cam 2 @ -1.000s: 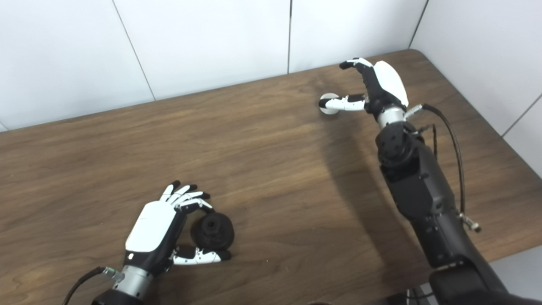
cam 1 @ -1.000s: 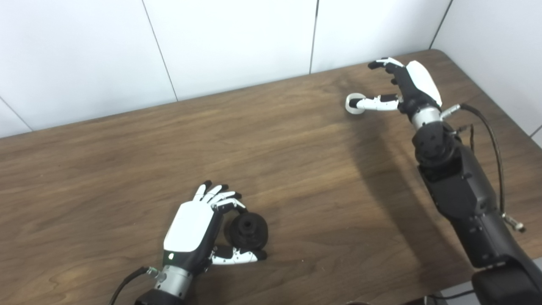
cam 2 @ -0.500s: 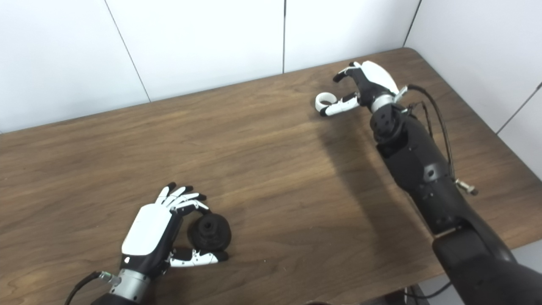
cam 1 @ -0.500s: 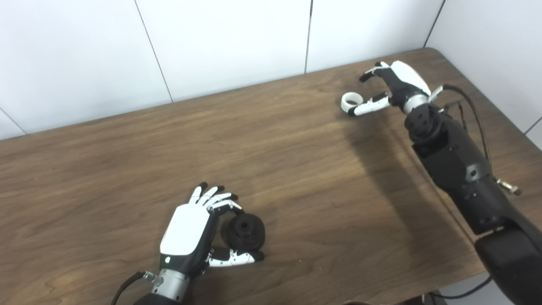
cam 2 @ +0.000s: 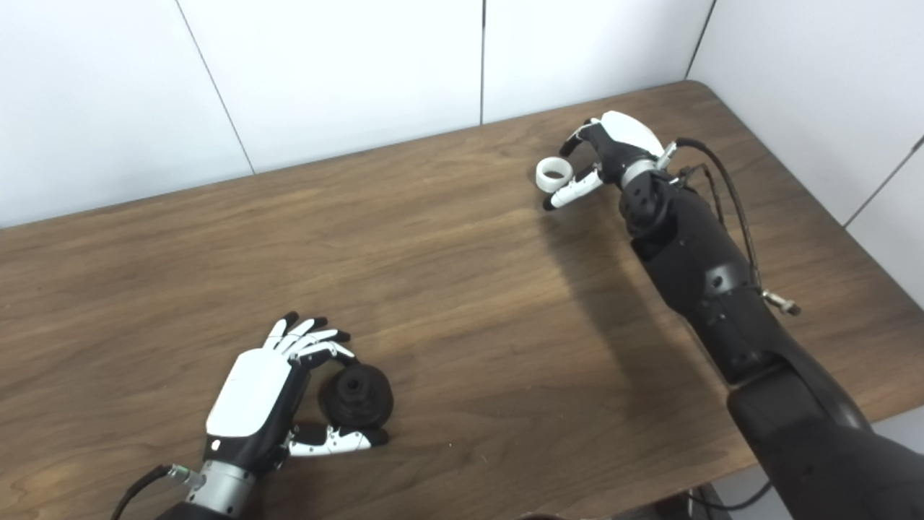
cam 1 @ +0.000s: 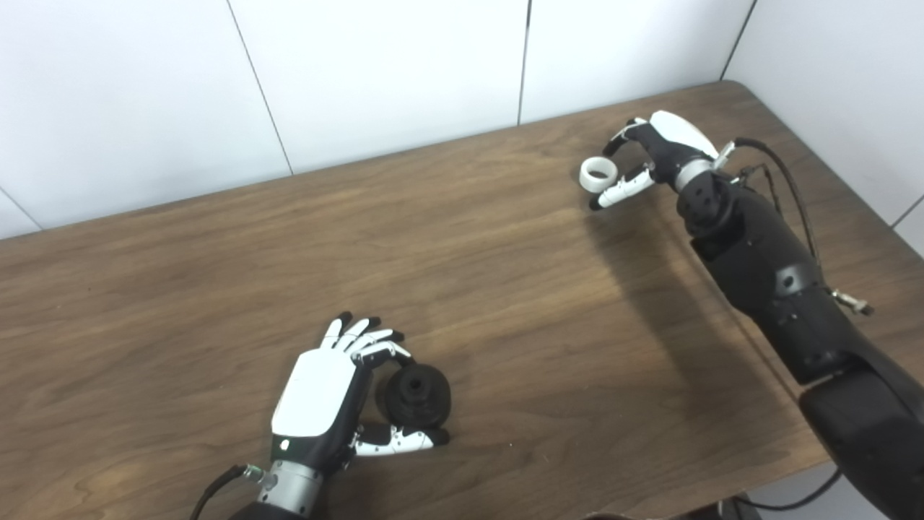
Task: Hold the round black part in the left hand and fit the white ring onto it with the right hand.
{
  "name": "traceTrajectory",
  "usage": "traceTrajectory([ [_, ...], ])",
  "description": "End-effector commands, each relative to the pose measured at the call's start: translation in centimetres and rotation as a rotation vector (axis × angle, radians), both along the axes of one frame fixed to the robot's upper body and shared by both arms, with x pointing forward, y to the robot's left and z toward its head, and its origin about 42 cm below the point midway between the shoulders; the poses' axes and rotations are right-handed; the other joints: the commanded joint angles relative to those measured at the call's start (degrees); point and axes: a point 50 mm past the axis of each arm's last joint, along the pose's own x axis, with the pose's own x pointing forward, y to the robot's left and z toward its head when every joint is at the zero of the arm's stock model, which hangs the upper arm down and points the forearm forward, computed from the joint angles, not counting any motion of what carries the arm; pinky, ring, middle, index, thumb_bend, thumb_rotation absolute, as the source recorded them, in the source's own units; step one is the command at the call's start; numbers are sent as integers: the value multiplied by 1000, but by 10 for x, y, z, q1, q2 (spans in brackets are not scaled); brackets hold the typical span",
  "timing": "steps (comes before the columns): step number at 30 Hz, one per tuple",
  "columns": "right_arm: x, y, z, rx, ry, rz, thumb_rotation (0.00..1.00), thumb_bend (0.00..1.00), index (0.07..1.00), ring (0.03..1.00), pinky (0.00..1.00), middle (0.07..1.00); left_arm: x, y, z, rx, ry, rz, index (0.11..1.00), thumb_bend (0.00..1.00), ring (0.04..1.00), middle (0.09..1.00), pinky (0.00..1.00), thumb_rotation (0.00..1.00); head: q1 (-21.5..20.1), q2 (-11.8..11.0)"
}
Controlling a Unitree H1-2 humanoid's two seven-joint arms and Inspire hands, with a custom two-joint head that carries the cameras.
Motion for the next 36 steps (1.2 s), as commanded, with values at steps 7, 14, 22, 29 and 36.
traceTrajectory([
  [7,21,0,34,-45,-59,-7,261,822,703,1000,991,942,-11,12,-24,98,99,21,483,524,902,791,1000,52,3,2],
  [14,25,-3,35,-74,-54,-14,260,812,681,1000,999,927,-12,11,-23,97,102,21,483,523,905,791,1000,51,2,2],
  [22,25,-4,34,-62,-54,-23,245,801,668,1000,995,931,-11,10,-24,98,98,21,483,524,901,792,1000,53,6,3],
  [29,24,-4,33,-64,-43,-23,243,789,647,991,963,921,-11,9,-24,98,103,24,483,523,902,791,1000,52,6,4],
  [36,25,-2,33,-47,-42,-22,229,779,633,996,988,927,-11,8,-24,100,101,26,483,523,900,792,1000,53,8,4],
])
